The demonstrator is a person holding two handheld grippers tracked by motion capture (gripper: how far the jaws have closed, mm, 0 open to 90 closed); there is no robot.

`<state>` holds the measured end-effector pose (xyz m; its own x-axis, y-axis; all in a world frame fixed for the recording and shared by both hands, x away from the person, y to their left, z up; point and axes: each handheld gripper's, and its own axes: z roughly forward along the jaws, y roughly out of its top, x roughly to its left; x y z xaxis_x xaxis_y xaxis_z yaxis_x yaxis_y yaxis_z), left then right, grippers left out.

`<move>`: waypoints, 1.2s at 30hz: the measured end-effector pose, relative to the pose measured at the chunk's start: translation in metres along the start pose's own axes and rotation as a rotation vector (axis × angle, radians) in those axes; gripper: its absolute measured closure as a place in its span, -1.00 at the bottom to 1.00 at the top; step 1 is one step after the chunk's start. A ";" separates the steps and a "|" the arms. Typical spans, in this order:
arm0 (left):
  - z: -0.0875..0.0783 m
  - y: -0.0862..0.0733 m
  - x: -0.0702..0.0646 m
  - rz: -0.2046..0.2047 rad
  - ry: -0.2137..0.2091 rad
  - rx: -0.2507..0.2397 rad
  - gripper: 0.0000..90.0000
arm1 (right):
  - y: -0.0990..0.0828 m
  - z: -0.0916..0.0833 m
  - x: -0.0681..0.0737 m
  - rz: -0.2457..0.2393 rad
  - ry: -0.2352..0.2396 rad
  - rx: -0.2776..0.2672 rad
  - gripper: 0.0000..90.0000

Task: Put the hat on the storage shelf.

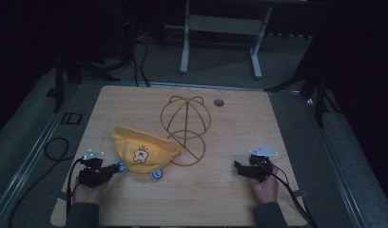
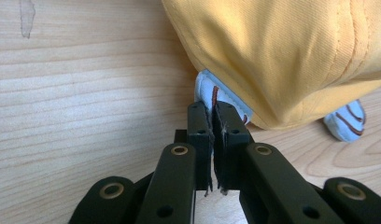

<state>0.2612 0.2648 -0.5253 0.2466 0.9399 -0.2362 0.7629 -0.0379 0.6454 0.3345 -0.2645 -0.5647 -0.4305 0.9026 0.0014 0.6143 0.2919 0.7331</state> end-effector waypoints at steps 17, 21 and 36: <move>-0.021 0.013 -0.004 0.042 0.026 -0.049 0.92 | 0.001 0.001 -0.001 -0.006 0.005 0.000 -0.57; -0.025 0.017 -0.007 0.055 0.028 -0.056 0.92 | 0.001 0.001 -0.001 -0.008 0.006 -0.001 -0.57; -0.042 0.032 -0.017 0.082 0.035 -0.093 0.92 | 0.001 0.001 -0.001 -0.010 0.007 0.000 -0.57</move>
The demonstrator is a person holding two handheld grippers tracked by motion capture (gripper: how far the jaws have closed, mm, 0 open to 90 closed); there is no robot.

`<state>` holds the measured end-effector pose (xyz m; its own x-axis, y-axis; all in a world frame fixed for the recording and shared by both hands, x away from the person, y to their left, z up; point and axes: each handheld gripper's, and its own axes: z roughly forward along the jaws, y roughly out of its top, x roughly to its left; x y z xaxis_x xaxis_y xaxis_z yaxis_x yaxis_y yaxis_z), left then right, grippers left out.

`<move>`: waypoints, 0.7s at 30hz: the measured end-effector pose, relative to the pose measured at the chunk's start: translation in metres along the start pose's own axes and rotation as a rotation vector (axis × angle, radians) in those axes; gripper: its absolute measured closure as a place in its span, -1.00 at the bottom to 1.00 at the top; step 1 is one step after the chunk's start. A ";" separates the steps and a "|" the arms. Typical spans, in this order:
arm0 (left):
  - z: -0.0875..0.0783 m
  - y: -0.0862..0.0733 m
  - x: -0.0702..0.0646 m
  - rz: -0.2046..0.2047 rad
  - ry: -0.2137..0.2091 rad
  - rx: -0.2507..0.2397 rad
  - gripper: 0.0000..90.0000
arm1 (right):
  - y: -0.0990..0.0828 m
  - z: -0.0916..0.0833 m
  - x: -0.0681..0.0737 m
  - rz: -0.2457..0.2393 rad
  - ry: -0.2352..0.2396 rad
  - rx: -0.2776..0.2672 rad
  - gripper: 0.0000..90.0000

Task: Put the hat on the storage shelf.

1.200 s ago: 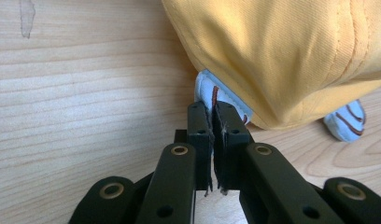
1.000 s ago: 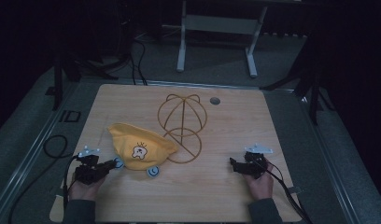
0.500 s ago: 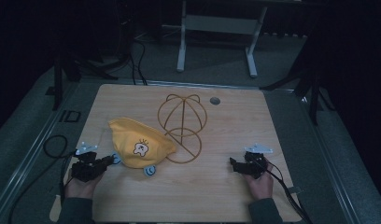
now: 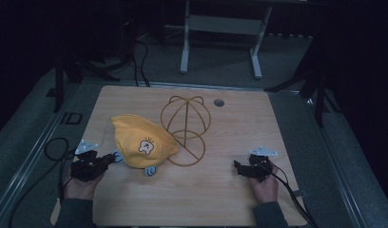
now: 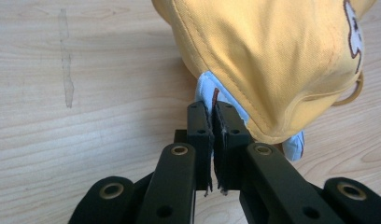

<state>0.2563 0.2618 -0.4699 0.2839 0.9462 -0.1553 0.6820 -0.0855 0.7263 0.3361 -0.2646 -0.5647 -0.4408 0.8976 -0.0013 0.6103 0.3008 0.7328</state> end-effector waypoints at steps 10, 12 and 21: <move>-0.010 0.015 -0.004 0.010 0.002 -0.017 0.92 | 0.000 0.000 0.000 0.000 0.000 0.001 -0.57; -0.011 0.019 -0.004 0.009 0.004 -0.015 0.92 | 0.000 0.000 0.000 0.000 0.001 0.000 -0.57; -0.017 0.031 -0.005 0.025 0.006 0.012 0.91 | 0.000 0.000 0.000 0.000 0.001 0.000 -0.57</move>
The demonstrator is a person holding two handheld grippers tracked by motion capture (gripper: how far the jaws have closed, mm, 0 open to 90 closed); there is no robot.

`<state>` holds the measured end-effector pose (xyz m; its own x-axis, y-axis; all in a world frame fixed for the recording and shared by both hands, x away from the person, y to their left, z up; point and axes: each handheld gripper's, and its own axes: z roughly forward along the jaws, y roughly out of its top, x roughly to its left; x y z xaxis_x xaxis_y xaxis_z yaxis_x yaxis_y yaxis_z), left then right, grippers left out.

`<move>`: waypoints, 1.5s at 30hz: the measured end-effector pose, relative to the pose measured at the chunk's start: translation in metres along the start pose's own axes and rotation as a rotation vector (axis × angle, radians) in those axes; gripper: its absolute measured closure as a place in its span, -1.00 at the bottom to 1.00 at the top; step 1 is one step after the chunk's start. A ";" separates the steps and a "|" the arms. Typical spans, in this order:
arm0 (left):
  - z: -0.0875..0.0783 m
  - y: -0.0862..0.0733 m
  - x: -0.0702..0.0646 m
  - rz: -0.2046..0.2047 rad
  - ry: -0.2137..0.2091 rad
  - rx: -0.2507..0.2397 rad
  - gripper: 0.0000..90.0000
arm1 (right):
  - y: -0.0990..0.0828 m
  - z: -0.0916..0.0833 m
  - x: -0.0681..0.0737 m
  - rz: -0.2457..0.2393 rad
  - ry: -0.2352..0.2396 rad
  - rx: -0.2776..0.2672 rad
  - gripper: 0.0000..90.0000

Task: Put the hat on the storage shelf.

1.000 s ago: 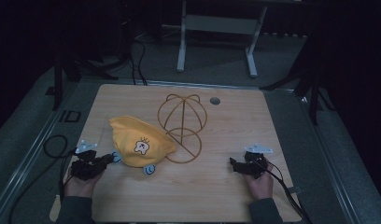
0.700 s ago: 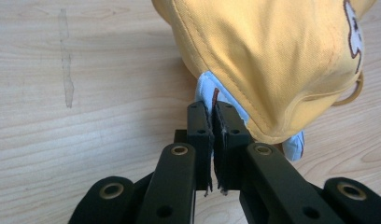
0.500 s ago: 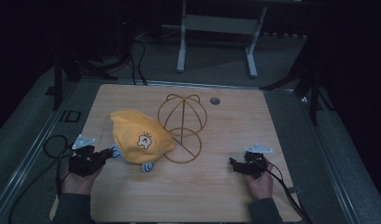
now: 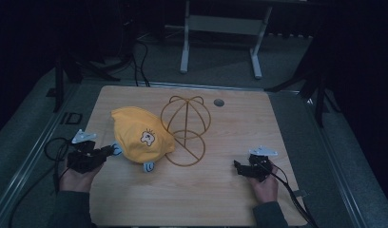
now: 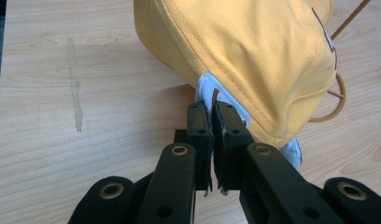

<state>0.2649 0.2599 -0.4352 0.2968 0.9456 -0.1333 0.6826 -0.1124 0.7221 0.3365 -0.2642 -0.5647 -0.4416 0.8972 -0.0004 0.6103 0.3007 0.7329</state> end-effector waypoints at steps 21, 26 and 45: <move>-0.020 0.021 0.002 0.011 -0.040 -0.059 0.91 | 0.000 0.000 0.000 -0.002 0.001 0.000 -0.57; -0.026 0.028 0.001 0.010 -0.059 -0.082 0.91 | 0.000 0.000 0.000 -0.002 0.001 0.000 -0.57; -0.011 0.068 0.016 -0.051 -0.011 -0.115 0.92 | 0.000 0.001 0.000 -0.006 0.002 -0.002 -0.57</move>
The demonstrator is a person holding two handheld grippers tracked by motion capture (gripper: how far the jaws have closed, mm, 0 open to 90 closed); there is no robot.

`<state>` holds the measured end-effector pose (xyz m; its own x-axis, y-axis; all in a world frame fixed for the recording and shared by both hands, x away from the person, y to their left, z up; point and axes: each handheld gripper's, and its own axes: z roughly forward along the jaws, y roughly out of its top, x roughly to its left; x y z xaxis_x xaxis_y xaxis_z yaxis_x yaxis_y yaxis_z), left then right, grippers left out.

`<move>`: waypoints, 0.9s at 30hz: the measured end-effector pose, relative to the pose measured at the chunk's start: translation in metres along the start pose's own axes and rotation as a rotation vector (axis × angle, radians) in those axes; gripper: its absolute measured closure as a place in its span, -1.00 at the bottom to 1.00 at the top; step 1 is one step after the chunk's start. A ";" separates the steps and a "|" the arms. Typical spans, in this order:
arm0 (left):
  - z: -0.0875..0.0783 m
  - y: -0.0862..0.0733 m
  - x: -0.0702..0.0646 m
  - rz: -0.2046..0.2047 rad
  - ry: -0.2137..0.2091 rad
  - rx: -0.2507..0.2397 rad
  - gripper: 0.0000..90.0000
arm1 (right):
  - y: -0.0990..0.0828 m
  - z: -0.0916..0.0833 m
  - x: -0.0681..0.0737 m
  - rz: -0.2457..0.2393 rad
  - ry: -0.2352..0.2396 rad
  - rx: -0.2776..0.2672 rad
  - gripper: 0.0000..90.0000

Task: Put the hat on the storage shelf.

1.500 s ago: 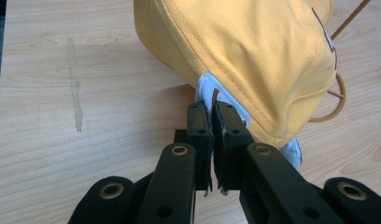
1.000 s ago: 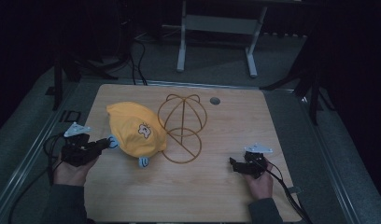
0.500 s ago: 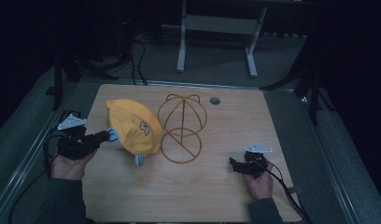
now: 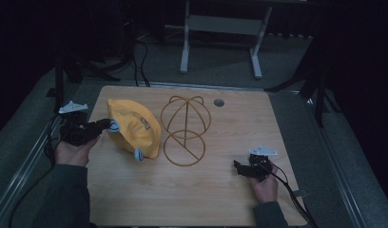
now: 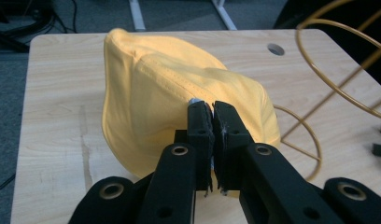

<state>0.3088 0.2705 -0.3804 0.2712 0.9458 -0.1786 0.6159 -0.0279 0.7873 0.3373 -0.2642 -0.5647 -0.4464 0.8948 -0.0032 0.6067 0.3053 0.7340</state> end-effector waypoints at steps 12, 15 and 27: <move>0.041 0.011 0.017 0.001 0.083 0.083 0.89 | 0.000 0.000 0.000 0.002 0.001 0.002 -0.57; 0.051 0.011 0.019 0.000 0.089 0.111 0.87 | 0.000 0.000 0.000 0.002 0.001 0.002 -0.57; 0.058 0.011 0.012 0.047 0.038 0.141 0.43 | 0.000 0.000 0.000 0.002 0.001 0.002 -0.57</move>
<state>0.3613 0.2633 -0.4083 0.2762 0.9537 -0.1189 0.7018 -0.1156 0.7029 0.3373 -0.2640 -0.5647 -0.4458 0.8951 -0.0008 0.6091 0.3040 0.7325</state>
